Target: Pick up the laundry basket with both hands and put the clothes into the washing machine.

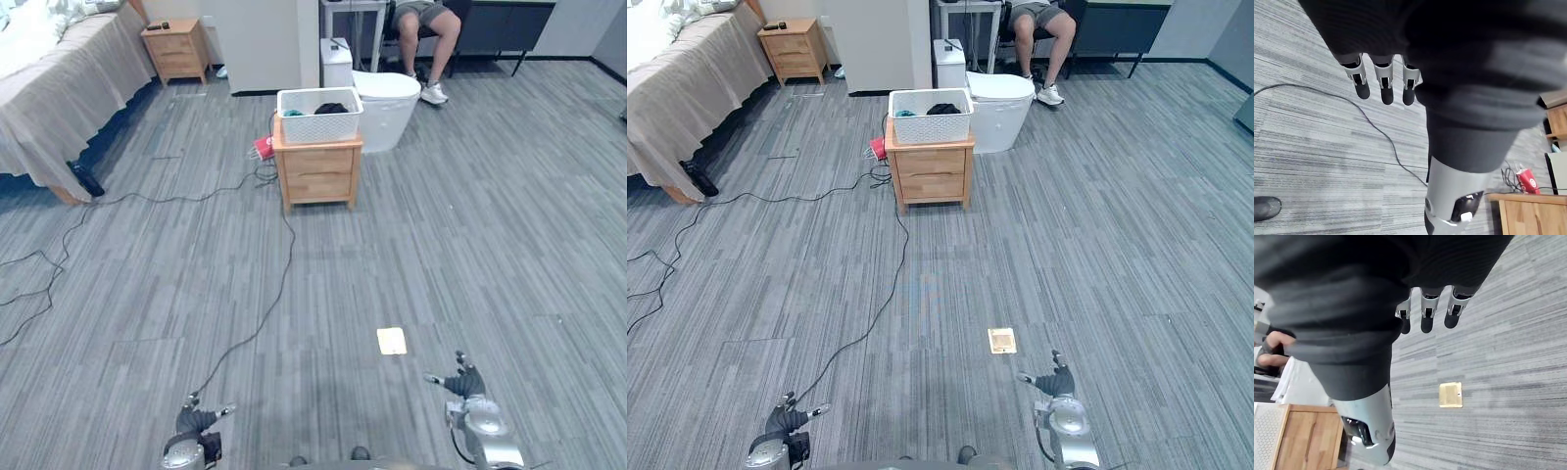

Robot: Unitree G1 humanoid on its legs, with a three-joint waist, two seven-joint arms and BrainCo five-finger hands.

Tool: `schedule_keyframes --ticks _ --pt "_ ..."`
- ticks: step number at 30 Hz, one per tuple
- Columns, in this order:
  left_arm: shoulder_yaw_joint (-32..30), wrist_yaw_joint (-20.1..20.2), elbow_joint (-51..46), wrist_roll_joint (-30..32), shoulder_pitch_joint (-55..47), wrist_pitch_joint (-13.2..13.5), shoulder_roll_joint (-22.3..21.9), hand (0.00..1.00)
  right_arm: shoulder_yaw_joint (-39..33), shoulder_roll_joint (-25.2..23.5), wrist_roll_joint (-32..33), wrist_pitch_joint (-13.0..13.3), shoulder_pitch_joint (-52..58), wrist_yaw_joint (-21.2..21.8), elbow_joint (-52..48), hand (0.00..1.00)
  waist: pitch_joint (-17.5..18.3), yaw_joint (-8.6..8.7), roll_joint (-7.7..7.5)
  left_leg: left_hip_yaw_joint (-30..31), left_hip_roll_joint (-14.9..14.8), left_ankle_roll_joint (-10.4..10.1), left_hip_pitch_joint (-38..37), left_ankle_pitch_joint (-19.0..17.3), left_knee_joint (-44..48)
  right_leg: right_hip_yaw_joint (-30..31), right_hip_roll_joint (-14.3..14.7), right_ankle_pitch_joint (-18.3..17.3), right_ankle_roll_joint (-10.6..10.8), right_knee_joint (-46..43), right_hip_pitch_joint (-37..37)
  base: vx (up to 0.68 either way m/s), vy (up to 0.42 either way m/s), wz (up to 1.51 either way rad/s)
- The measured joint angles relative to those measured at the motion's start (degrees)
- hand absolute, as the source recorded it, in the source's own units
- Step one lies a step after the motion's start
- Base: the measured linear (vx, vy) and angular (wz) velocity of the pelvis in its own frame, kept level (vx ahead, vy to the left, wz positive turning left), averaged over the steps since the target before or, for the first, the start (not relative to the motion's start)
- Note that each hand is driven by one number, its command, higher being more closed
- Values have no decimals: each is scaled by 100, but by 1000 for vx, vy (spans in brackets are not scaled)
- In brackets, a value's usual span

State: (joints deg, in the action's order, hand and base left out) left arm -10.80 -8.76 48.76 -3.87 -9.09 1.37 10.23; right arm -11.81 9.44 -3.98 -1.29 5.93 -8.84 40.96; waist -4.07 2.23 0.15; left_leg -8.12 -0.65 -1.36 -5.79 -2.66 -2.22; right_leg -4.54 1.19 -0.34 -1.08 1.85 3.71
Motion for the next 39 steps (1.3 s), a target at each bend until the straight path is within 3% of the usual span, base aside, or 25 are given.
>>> schedule_keyframes --ticks 7,18,21,23,26,27,30,32,34,35,37,39 --pt "-119 116 154 23 -110 -58 22 0 -549 12 176 -94 38 2 671 0 4 3 5 3 -26 11 -18 49 -144 -22 46 16 -5 62 -8 0 0 0" --pt "-231 120 150 136 -96 -78 11 0 -928 -69 621 -132 17 -110 828 0 -33 0 -20 -40 -28 17 82 36 -150 -13 50 -1 17 103 -95 3 0 0" --pt "-228 116 120 134 -55 -77 -41 0 -1040 -200 675 -130 -94 -124 826 0 -194 -16 -51 -135 -49 75 290 -120 130 44 41 -53 65 -35 -256 -5 6 -13" --pt "-210 115 69 127 -61 -79 -138 0 -1044 -268 678 -131 -106 -129 803 0 -226 -162 -47 -351 -95 107 557 -432 579 189 31 -248 119 -387 -552 -3 9 -41" --pt "-85 115 -193 116 -102 -78 -143 0 -1042 -337 677 -132 -104 -170 718 0 -279 -174 -77 -454 -121 182 873 -873 1125 197 -59 -795 274 -1191 -984 6 25 -10" --pt "15 116 -293 109 -90 -75 -96 0 -1030 -355 675 -135 -85 -224 702 0 -317 -166 -105 -488 -118 217 928 -1055 1366 156 -156 -1076 470 -1760 -1212 80 90 -4" --pt "224 108 -452 106 14 -68 78 0 -896 -351 664 -145 -100 -239 703 0 -591 -176 -61 -470 -144 410 786 -1416 1698 -285 -441 -1162 703 -3853 -2174 110 96 -11" --pt "282 95 -462 61 178 -58 279 0 -756 -297 647 -163 -135 -237 711 0 -722 -152 -83 -461 -185 359 512 -1559 1650 -557 -539 -1328 574 -3752 -2643 277 62 3" --pt "279 92 -484 -15 268 -36 354 0 -655 -233 605 -163 -193 -241 706 0 -775 -123 -69 -428 -240 328 360 -1562 1554 -684 -513 -1212 547 -3173 -2752 374 11 15" --pt "276 74 -507 -67 434 -8 410 0 -588 -130 540 -163 -290 -240 671 0 -875 -64 -82 -323 -256 256 72 -1520 1265 -831 -431 -772 533 -2156 -2824 451 -17 31" --pt "276 14 -589 -70 573 28 434 0 -497 -34 416 -169 -355 -239 450 0 -1017 43 -147 -277 -244 119 -237 -1442 1008 -865 -423 -195 531 -1242 -2849 479 -57 40" --pt "294 -15 -714 -69 624 53 423 0 -347 108 260 -161 -251 -249 -120 0 -1008 109 -209 -190 -230 -161 -579 -1525 871 -814 -428 438 245 -939 -2965 645 -127 39"
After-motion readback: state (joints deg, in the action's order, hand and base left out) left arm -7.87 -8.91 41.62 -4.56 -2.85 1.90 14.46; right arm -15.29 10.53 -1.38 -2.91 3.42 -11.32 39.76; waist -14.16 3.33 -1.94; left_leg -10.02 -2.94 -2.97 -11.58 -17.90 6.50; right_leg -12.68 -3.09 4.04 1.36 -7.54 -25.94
